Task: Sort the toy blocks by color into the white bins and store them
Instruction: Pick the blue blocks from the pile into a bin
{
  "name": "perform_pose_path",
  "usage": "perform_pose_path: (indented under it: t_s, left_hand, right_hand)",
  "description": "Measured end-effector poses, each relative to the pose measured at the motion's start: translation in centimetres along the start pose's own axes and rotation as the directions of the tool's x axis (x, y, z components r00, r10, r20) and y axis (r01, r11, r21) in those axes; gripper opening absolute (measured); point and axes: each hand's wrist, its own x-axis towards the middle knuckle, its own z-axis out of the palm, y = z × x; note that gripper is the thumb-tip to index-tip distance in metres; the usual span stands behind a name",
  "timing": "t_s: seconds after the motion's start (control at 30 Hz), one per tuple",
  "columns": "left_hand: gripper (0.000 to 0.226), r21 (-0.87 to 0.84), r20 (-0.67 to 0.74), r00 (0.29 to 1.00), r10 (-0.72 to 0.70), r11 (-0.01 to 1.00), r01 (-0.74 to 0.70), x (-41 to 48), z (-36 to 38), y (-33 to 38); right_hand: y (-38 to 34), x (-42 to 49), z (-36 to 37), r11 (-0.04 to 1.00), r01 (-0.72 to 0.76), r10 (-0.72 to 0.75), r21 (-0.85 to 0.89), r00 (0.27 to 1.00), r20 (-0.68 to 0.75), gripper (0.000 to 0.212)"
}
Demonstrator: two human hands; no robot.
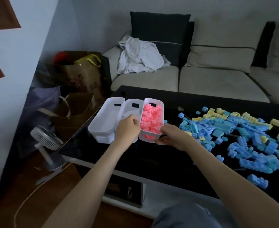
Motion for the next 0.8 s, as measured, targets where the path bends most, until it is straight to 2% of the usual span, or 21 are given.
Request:
perform_pose_path:
  t_s: [0.17,0.3,0.43,0.53,0.63,0.8]
  left_hand:
    - [0.013,0.201,-0.221,0.975,0.032,0.980,0.013,0.9,-2.0,-3.0]
    - [0.030,0.478,-0.116,0.989,-0.093,0.867,0.138,1.8,-2.8,-4.1]
    - [0.032,0.590,-0.203,0.976,-0.084,0.785,0.191,2.0,-2.7,-4.5]
    - [0.038,0.588,-0.211,0.968,-0.139,0.772,0.239,2.3,-3.2,-5.2]
    - [0.037,0.479,-0.093,0.938,-0.333,0.811,0.335,3.0,-4.0,-5.9]
    - [0.028,0.320,0.073,0.958,-0.279,0.916,0.242,3.2,-5.6,-5.5]
  right_hand:
    - [-0.9,1.0,2.1,0.990,0.043,-0.045,-0.138,0.999,-0.011,0.028]
    - [-1.4,0.8,2.6,0.918,0.049,-0.104,-0.393,0.987,-0.121,0.027]
    - [-1.4,0.4,2.9,0.878,0.034,-0.145,-0.477,0.969,-0.198,0.027]
    - [-1.7,0.0,3.1,0.837,0.034,-0.175,-0.546,0.962,-0.208,0.020]
    - [-1.9,0.3,3.5,0.792,0.041,-0.237,-0.610,0.940,-0.244,0.017]
    - [-2.3,1.4,4.0,0.783,0.031,-0.248,-0.621,0.931,-0.266,0.012]
